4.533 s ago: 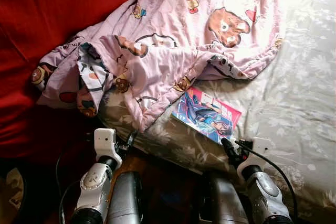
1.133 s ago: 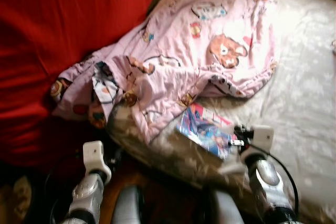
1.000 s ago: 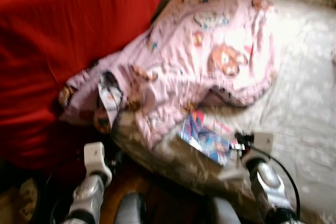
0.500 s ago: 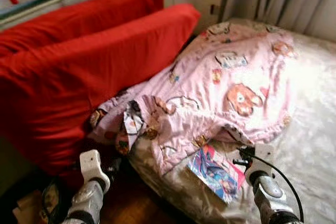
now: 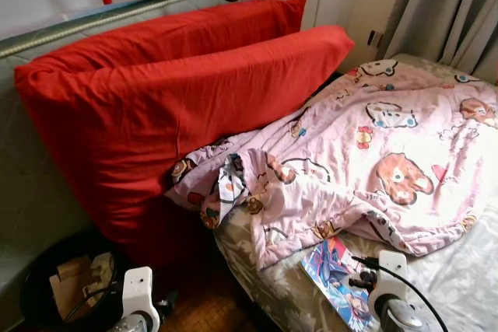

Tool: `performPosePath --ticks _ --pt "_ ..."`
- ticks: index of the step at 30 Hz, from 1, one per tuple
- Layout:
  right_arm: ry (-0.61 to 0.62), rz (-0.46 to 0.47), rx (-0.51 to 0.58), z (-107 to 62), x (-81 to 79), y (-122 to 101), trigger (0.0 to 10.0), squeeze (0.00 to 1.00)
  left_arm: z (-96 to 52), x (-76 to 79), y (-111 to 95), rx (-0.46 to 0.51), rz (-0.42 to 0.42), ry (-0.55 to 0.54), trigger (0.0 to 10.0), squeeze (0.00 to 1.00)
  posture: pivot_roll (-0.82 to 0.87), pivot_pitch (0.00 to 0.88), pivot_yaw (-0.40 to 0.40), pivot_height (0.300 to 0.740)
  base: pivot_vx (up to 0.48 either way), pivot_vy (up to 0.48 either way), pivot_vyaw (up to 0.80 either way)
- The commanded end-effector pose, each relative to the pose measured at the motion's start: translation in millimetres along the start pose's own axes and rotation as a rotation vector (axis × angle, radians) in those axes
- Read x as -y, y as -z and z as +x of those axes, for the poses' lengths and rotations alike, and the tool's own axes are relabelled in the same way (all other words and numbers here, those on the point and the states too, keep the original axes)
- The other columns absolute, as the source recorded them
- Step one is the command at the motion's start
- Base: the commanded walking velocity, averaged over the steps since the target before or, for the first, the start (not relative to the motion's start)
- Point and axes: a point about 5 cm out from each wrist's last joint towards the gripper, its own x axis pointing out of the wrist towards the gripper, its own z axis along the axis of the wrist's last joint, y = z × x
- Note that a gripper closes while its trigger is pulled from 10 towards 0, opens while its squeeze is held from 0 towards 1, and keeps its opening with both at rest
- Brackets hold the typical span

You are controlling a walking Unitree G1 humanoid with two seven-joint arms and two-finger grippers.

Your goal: Clean up the room

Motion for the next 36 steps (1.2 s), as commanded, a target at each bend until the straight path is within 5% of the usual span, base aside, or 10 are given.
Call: performPosePath --ticks 1,9,28,36 --pt "0.014 -0.003 -0.026 -1.0 3.3 4.6 10.0 0.00 -0.3 0.1 2.8 -0.019 0.014 -0.001 10.0 0.00 0.08 0.000 -0.013 0.740 0.000 0.000 0.00" --pt "0.013 -0.003 -0.023 -0.8 3.9 3.3 10.0 0.00 0.5 4.1 1.5 -0.021 0.038 0.030 10.0 0.00 0.07 0.000 -0.018 0.740 0.000 0.000 0.00" --pt "-0.005 0.000 -0.037 -0.5 0.8 4.6 10.0 0.00 2.0 2.8 -4.2 -0.022 0.048 0.033 10.0 0.00 0.07 0.000 -0.007 0.740 0.000 0.000 0.78" --pt "0.008 0.040 -0.038 -0.1 1.0 3.9 10.0 0.00 2.2 3.5 -4.4 -0.024 0.046 0.037 10.0 0.00 0.07 0.000 -0.007 0.740 0.000 0.000 0.00"
